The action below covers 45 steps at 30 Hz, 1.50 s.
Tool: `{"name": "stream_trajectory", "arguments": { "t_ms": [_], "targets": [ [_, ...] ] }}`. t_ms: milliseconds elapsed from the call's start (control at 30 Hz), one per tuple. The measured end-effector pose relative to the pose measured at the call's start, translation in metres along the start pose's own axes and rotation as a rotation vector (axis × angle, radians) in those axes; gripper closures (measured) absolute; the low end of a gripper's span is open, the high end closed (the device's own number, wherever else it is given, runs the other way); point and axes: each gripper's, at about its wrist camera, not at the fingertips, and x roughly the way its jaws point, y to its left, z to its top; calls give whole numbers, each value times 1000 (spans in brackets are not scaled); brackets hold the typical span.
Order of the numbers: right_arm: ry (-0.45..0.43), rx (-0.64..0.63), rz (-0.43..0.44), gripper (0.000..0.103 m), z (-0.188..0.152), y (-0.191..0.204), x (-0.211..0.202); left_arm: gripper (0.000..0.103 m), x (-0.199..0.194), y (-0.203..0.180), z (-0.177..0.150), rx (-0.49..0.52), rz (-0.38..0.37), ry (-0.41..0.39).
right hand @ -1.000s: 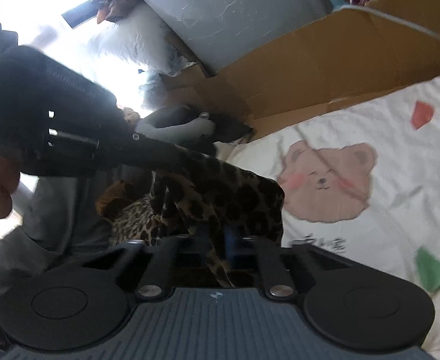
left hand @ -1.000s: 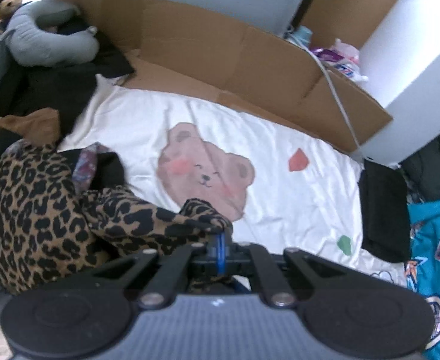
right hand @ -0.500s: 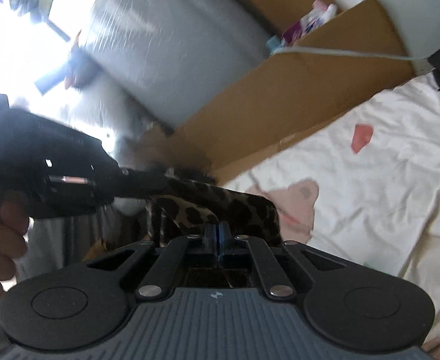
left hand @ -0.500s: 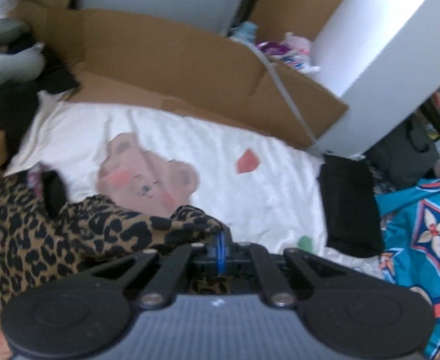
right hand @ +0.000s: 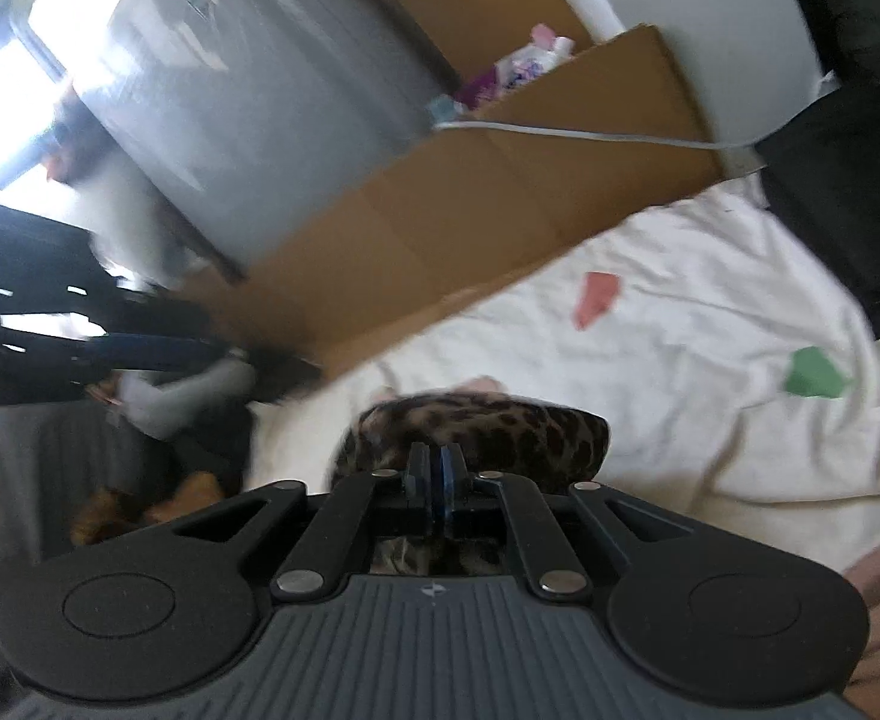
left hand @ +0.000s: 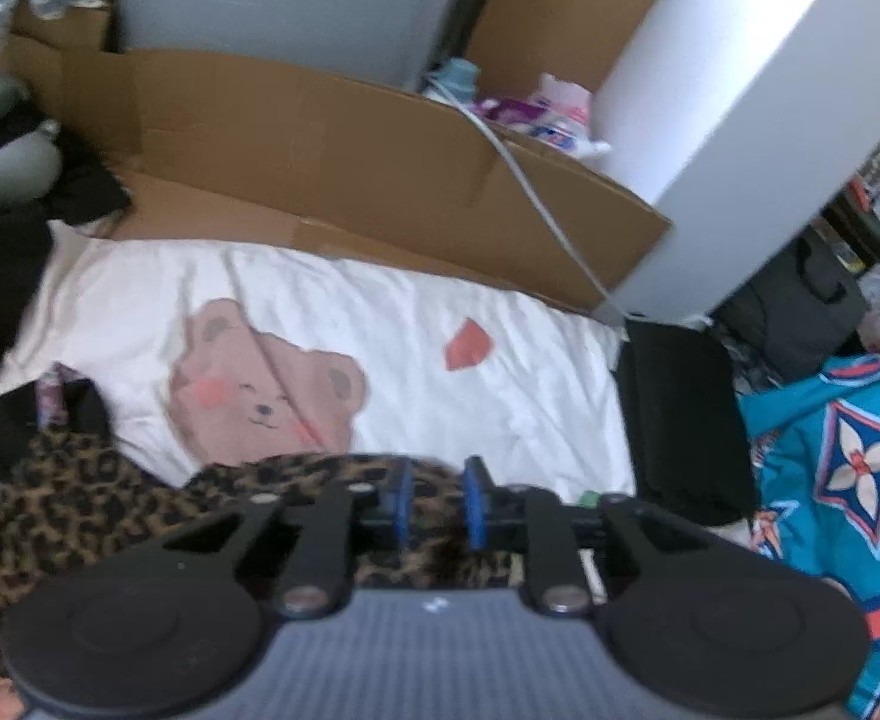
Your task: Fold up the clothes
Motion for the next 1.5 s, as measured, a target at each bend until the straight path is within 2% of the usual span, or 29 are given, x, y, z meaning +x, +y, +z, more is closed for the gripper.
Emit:
{"name": "stream_trajectory", "arguments": {
  "t_ms": [33, 100, 133, 267, 300, 333, 400, 467, 667, 700, 767, 800, 933, 1100, 1233, 1367, 1433, 1500],
  "targets": [
    [8, 0, -20, 82, -2, -2, 2, 82, 0, 8, 0, -9, 21, 6],
    [13, 1, -66, 63, -6, -2, 3, 82, 1, 25, 2, -34, 69, 21],
    [8, -2, -74, 61, -9, -1, 3, 82, 3, 36, 1, -56, 97, 35],
    [43, -19, -61, 61, -21, 5, 13, 82, 9, 81, -1, -125, 217, 78],
    [56, -27, -57, 61, -25, 8, 15, 79, 9, 92, -1, -135, 249, 82],
    [69, -34, -53, 61, -29, 12, 18, 75, 9, 102, -2, -145, 280, 86],
    [107, -49, -46, 59, -36, 17, 26, 53, 9, 122, -1, -163, 334, 88],
    [146, -66, -41, 58, -44, 20, 34, 46, 6, 141, -2, -173, 376, 86],
    [250, -79, -29, 56, -70, 28, 53, 43, 6, 192, -14, -290, 441, 153],
    [260, -74, -25, 51, -73, 29, 55, 37, 7, 197, -16, -293, 463, 158],
    [278, -72, -13, 51, -79, 31, 60, 26, 9, 206, -19, -292, 510, 167],
    [284, -77, -8, 51, -81, 33, 62, 24, 11, 209, -22, -286, 530, 171],
    [315, -95, 5, 51, -89, 39, 69, 24, 22, 223, -33, -268, 545, 213],
    [337, -77, 25, 51, -93, 38, 71, 24, 47, 247, -40, -226, 615, 249],
    [333, -58, 32, 51, -89, 35, 70, 28, 54, 263, -47, -235, 545, 254],
    [328, -19, 58, 51, -85, 31, 68, 31, 60, 262, -54, -200, 485, 260],
    [336, -11, 73, 51, -83, 31, 68, 42, 65, 262, -59, -190, 446, 282],
    [381, -65, 90, 51, -83, 37, 70, 70, 72, 258, -65, -166, 419, 325]
  ]
}}
